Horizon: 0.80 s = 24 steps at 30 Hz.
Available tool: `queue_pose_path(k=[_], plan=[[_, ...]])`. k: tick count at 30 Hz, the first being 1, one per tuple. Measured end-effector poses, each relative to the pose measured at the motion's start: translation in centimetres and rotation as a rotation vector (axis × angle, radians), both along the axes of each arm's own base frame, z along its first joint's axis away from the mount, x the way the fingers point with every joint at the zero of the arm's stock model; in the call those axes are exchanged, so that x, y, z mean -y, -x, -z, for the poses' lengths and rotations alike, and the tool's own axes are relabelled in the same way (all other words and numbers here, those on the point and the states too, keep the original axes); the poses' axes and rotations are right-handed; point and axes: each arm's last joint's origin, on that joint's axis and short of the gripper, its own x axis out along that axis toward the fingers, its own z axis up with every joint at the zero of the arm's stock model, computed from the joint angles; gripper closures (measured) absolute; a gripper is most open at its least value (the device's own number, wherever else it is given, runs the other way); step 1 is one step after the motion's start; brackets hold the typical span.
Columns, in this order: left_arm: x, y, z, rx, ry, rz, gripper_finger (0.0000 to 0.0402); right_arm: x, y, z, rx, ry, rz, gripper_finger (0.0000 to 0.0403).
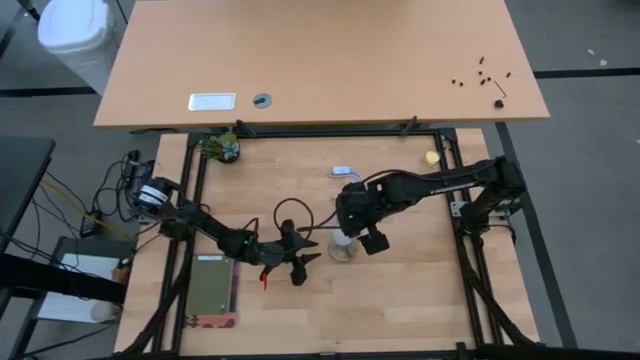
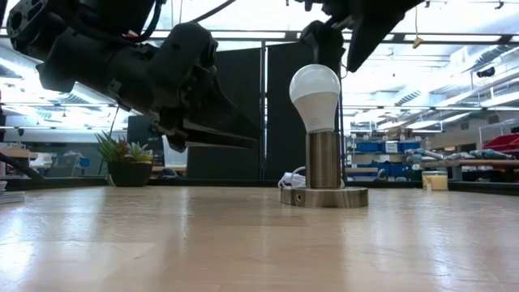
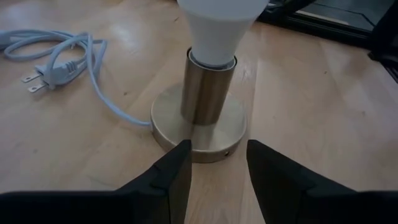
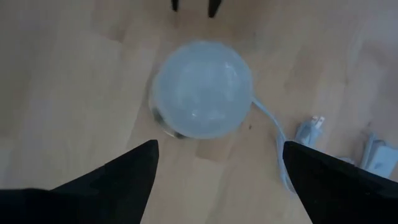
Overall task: Screw lightbulb
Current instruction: Insert the lightbulb into the lamp
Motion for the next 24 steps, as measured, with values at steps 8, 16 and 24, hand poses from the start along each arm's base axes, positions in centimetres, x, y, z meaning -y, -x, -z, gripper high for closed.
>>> queue_pose_path(k=[8, 16, 24], plan=[[-0.1, 0.0, 0.0, -0.001, -0.009, -0.004, 0.0177, -0.2, -0.5, 0.8, -0.038, 0.010, -0.030, 0.0050], [-0.9, -0.2, 0.1, -0.012, -0.021, -0.046, 0.0120, -0.4, -1.4, 1.4, -0.023, -0.023, -0.006, 0.0050], [-1.1, -0.3, 0.0, 0.003, -0.015, -0.052, 0.0112, -0.9, -2.4, 3.4, -0.069, -0.026, 0.002, 0.0050]])
